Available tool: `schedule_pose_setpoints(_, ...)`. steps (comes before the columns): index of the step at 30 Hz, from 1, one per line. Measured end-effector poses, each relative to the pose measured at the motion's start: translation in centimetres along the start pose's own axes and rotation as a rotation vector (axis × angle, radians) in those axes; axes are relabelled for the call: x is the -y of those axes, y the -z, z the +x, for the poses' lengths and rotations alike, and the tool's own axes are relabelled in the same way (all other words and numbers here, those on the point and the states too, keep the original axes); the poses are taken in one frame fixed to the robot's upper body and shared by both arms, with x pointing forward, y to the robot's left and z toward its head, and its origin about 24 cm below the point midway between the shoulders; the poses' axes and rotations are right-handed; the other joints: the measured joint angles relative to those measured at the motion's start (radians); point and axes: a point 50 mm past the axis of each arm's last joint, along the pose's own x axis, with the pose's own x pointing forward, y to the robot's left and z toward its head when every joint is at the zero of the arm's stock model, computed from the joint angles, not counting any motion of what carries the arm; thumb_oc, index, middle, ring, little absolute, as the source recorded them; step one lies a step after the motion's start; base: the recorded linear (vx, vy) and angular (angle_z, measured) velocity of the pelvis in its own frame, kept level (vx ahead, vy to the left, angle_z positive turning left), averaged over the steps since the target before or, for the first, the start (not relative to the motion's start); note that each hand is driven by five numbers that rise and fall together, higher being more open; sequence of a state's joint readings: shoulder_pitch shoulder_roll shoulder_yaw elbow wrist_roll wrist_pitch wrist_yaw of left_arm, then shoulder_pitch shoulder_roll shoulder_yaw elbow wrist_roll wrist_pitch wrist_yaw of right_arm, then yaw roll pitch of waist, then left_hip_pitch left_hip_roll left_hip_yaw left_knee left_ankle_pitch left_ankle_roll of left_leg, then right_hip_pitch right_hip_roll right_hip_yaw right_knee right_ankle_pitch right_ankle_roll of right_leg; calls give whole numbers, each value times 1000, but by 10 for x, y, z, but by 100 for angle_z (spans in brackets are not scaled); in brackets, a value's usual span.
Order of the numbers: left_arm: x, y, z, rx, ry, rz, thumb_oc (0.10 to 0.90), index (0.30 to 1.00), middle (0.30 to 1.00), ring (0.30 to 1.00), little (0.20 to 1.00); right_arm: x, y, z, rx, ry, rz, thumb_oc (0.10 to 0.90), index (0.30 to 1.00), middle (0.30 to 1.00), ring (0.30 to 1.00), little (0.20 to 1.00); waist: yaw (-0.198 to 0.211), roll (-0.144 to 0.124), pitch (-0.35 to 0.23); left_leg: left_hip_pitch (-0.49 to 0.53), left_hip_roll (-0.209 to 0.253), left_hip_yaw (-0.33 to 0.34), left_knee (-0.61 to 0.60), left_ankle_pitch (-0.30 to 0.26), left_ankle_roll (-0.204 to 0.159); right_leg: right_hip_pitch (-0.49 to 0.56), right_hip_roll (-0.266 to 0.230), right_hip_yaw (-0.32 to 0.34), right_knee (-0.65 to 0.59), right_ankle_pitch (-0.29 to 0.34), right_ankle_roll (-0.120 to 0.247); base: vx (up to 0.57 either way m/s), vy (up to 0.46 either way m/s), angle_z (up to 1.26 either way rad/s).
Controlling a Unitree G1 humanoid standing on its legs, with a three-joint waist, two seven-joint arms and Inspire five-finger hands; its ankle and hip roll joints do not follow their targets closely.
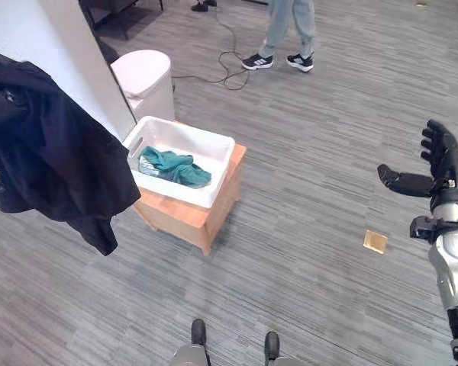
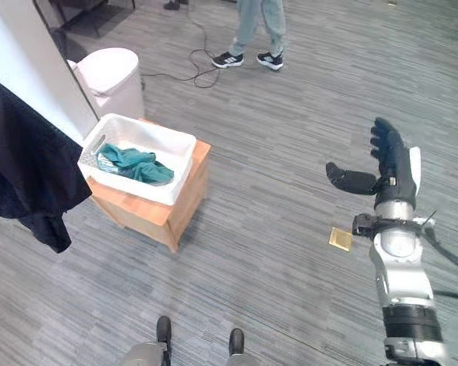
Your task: Pick up bed clothes into laundry basket.
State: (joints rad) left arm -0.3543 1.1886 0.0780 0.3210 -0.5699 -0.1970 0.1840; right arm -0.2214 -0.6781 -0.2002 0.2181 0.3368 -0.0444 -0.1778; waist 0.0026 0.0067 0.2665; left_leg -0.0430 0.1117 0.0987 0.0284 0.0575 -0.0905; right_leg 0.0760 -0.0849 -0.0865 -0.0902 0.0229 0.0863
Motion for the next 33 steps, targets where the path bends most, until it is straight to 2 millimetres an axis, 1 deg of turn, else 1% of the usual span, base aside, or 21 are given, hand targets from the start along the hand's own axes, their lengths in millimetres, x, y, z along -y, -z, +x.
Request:
schedule_pose_setpoints(1,7,8,-1,-38,45,-5,400,300,300,300,300,-5,6,-4,-20,-11,13,800,900,900,900,900,-6,16,1,0,4,-25,-2,1,-2,0,5,7,0,4,-9,148,28,-13)
schedule_pose_setpoints(2,13,19,-4,-85,82,10,400,300,300,300,300,-12,12,-9,-34,-27,38,800,900,900,900,900,-21,36,1,-3,-2,-72,-5,1,-2,-5,3,13,-2,6,-13,124,33,-14)
schedule_pose_setpoints(4,17,29,-6,-134,118,22,400,300,300,300,300,-20,18,-18,-54,-73,37,800,900,900,900,900,-30,68,1,-16,-12,-85,-11,1,-3,-29,-1,36,-1,13,-9,71,26,-25)
schedule_pose_setpoints(5,16,34,-8,-164,119,25,400,300,300,300,300,-26,24,-22,-81,-116,31,800,900,900,900,900,-27,92,1,-16,-17,-92,-36,1,-3,-55,-6,53,0,28,-2,112,47,-42)
schedule_pose_setpoints(6,15,35,-8,-173,117,21,400,300,300,300,300,-32,33,-30,-115,-137,42,800,900,900,900,900,-41,99,4,-22,-27,-93,-33,-1,0,-69,-9,74,0,35,1,126,77,-50)
schedule_pose_setpoints(7,14,37,-7,-182,116,20,400,300,300,300,300,-37,40,-37,-142,-153,65,800,900,900,900,900,-35,101,5,-18,-31,-91,-41,-1,0,-76,-17,89,0,37,5,92,84,-36)
schedule_pose_setpoints(9,13,36,1,-193,110,21,400,300,300,300,300,-49,61,-62,-229,-199,102,800,900,900,900,900,-42,110,7,7,-39,-82,-81,5,8,-80,-25,100,-1,38,7,81,123,-26)
schedule_pose_setpoints(10,11,24,18,-167,88,26,400,300,300,300,300,-60,80,-86,-317,-234,128,800,900,900,900,900,-45,112,7,9,-45,-75,-114,18,18,-98,-31,113,-1,40,11,74,112,-12)
schedule_pose_setpoints(12,11,7,38,-137,66,29,400,300,300,300,300,-72,97,-108,-405,-255,179,800,900,900,900,900,-43,112,7,-6,-54,-67,-115,23,22,-118,-42,118,-1,47,22,77,79,-15)
schedule_pose_setpoints(13,9,-3,45,-109,52,22,400,300,300,300,300,-78,103,-116,-447,-276,185,800,900,900,900,900,-51,113,8,-10,-60,-53,-115,23,22,-129,-49,124,-1,50,27,122,97,-17)
schedule_pose_setpoints(14,9,-22,55,-52,53,28,400,300,300,300,300,-82,108,-127,-481,-298,194,800,900,900,900,900,-63,117,12,-16,-69,-52,-115,23,22,-135,-59,124,-1,52,30,84,64,-13)
schedule_pose_setpoints(18,-5,-63,71,76,14,41,400,300,300,300,300,-84,122,-145,-552,-295,194,800,900,900,900,900,-93,122,15,-19,-77,-43,-116,23,22,-145,-66,132,-1,52,30,67,51,-9)
schedule_pose_setpoints(20,-17,-80,78,107,-18,81,400,300,300,300,300,-83,123,-146,-558,-287,199,800,900,900,900,900,-101,128,18,-27,-74,-33,-116,23,22,-160,-63,145,-1,52,30,21,33,-12)
schedule_pose_setpoints(22,-26,-89,85,109,-56,102,400,300,300,300,300,-82,124,-148,-561,-304,191,800,900,900,900,900,-108,143,25,-33,-72,-29,-116,23,22,-169,-61,148,0,54,33,30,31,-11)
schedule_pose_setpoints(24,-32,-95,90,102,-71,143,400,300,300,300,300,-80,130,-150,-583,-318,166,800,900,900,900,900,-111,148,25,-40,-72,-26,-116,23,22,-177,-60,150,0,56,34,34,16,-8)
schedule_pose_setpoints(25,-39,-104,93,109,-97,157,400,300,300,300,300,-77,144,-157,-645,-314,139,800,900,900,900,900,-122,149,24,-49,-70,-22,-116,23,22,-188,-58,157,0,59,34,44,37,-8)
schedule_pose_setpoints(27,-45,-111,95,117,-118,160,400,300,300,300,300,-72,155,-164,-706,-300,113,800,900,900,900,900,-126,149,24,-57,-71,-16,-116,22,22,-203,-58,169,0,63,37,32,32,-21)
schedule_pose_setpoints(28,-55,-111,97,95,-155,177,400,300,300,300,300,-69,167,-169,-766,-291,85,800,900,900,900,900,-125,143,27,-61,-72,5,-116,20,23,-219,-57,187,0,70,38,52,25,-36)
schedule_pose_setpoints(30,-68,-108,96,53,-208,172,400,300,300,300,300,-62,180,-177,-842,-251,53,800,900,900,900,900,-130,140,28,-70,-73,20,-116,18,25,-239,-57,205,0,77,38,35,19,-32)
schedule_pose_setpoints(32,-70,-106,96,39,-215,172,400,300,300,300,300,-57,185,-184,-885,-227,35,800,900,900,900,900,-132,139,29,-75,-72,28,-116,18,25,-246,-56,212,0,78,38,15,42,-15)
schedule_pose_setpoints(33,-71,-105,95,36,-218,171,400,300,300,300,300,-51,189,-194,-912,-221,24,800,900,900,900,900,-141,129,35,-75,-71,30,-116,17,25,-249,-53,218,1,79,37,17,53,-8)
